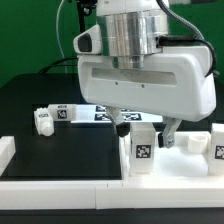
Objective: Assemble square table
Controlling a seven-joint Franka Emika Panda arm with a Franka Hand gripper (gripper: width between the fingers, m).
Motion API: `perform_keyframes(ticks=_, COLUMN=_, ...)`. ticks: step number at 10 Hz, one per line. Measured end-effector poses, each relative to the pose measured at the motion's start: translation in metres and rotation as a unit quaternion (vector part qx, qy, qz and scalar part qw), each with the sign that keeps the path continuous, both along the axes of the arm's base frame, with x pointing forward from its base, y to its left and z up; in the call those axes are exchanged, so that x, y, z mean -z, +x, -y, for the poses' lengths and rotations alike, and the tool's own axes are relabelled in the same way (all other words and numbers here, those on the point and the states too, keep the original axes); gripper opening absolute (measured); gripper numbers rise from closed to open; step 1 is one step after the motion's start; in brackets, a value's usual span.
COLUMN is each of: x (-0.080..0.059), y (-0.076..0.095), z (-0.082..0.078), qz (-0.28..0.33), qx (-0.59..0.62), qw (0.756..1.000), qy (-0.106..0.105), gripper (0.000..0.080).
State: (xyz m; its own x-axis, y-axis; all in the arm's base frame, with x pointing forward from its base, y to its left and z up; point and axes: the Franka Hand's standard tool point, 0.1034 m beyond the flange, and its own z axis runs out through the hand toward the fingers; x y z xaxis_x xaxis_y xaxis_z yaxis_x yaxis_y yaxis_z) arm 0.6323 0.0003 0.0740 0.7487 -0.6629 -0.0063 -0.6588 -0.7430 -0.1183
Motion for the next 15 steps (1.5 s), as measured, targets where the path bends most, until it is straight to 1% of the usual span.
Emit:
perform_keyframes(ticks=1, x=0.0001, y=-0.0003, z=-0.0001, qz=0.004, qx=-0.075, qw=0.997, qy=-0.015, gripper=0.0649)
perform_keyframes(ticks=2, x=-0.0001, y=-0.0002, z=-0.0013, qz=0.007, qx=-0.180, qw=0.983, qy=-0.036, gripper=0.0649)
perform_keyframes(ticks=4, x=-0.0042, y=0.0047, z=0.0046, qz=0.017, qx=-0.314, qw=0.948, qy=-0.047, gripper=0.0649)
perform_keyframes(ticks=5, x=-0.0037, y=0.0044, z=0.0050, qz=0.018, qx=-0.334, qw=0.941, qy=-0.048, gripper=0.0649)
perform_keyframes(ticks=6, x=-0.0033, y=0.0042, z=0.0048, qz=0.018, qx=-0.326, qw=0.944, qy=-0.047, gripper=0.0649)
perform_keyframes(ticks=7, x=-0.0033, y=0.0042, z=0.0049, qz=0.018, qx=-0.326, qw=0.944, qy=-0.047, gripper=0.0527)
perform_keyframes(ticks=8, x=-0.0031, y=0.0042, z=0.0042, qz=0.016, qx=-0.294, qw=0.955, qy=-0.044, gripper=0.0391)
perform_keyframes(ticks=9, x=-0.0030, y=0.0042, z=0.0038, qz=0.013, qx=-0.254, qw=0.966, qy=-0.041, gripper=0.0391)
perform_keyframes(ticks=10, x=-0.0029, y=0.0042, z=0.0036, qz=0.011, qx=-0.224, qw=0.974, qy=-0.039, gripper=0.0284)
perform_keyframes(ticks=12, x=-0.0029, y=0.0044, z=0.0042, qz=0.004, qx=-0.106, qw=0.994, qy=-0.032, gripper=0.0284)
perform_keyframes(ticks=13, x=-0.0027, y=0.0043, z=0.0047, qz=0.000, qx=-0.045, qw=0.999, qy=-0.027, gripper=0.0284)
perform_keyframes(ticks=14, x=-0.0024, y=0.0040, z=0.0061, qz=-0.004, qx=0.031, qw=0.999, qy=-0.015, gripper=0.0284)
perform_keyframes(ticks=15, x=-0.0021, y=0.0037, z=0.0073, qz=-0.009, qx=0.110, qw=0.994, qy=0.000, gripper=0.0284)
